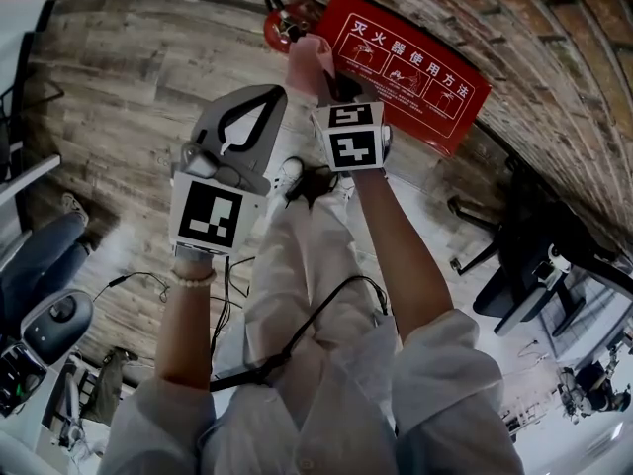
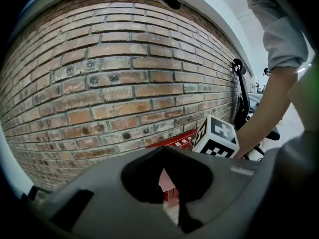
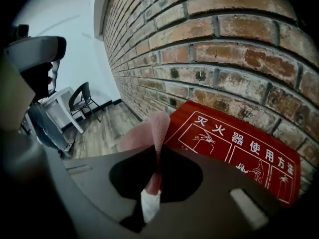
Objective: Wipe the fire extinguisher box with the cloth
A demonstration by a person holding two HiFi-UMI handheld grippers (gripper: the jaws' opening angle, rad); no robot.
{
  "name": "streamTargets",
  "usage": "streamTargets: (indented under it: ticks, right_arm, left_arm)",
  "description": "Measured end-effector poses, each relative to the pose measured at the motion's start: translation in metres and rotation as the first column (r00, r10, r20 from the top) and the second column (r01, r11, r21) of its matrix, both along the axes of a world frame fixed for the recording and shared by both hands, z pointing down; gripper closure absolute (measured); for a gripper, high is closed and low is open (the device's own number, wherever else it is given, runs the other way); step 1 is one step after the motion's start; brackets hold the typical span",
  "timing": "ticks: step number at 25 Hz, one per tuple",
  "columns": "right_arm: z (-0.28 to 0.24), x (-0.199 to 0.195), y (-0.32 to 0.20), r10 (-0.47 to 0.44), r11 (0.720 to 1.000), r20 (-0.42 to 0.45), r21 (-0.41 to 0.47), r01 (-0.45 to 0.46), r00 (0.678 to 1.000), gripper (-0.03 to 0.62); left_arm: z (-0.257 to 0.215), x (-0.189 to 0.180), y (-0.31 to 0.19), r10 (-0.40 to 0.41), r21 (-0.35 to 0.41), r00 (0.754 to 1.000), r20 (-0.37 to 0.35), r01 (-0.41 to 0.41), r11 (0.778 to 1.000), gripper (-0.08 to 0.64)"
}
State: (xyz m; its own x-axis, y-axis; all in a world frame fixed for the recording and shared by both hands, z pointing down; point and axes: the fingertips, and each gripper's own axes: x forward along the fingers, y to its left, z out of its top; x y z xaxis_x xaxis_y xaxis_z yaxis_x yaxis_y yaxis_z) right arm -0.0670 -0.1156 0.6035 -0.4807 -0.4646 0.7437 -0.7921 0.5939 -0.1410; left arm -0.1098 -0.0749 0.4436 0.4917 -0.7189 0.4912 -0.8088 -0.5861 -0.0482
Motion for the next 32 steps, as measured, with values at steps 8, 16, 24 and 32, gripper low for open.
streamTargets:
  ticks: [8, 16, 24, 32]
  right_arm:
    - [0.008, 0.001, 0.000, -0.030, 1.000, -0.047, 0.006, 0.030, 0.998, 0.571]
    - [0.008, 0.004, 0.001, -0.025, 1.000, -0.040, 0.012, 0.026, 0.999, 0.571]
    - [0.008, 0.015, 0.000, -0.012, 1.000, -0.041, 0.015, 0.012, 0.999, 0.571]
    - [0.008, 0.036, -0.001, 0.030, 0.999, -0.033, 0.016, -0.029, 0.999, 0.571]
  left_arm:
    - [0.003, 0.002, 0.003, 0.007, -0.009, 1.000, -0.005, -0.007, 1.000, 0.563]
    - [0.004, 0.006, 0.002, 0.014, -0.009, 1.000, -0.007, -0.014, 1.000, 0.563]
    - [0.004, 0.015, -0.001, 0.030, -0.010, 1.000, -0.005, -0.030, 1.000, 0.563]
    - [0.003, 0.029, -0.005, 0.050, -0.003, 0.999, -0.009, -0.051, 0.999, 0.563]
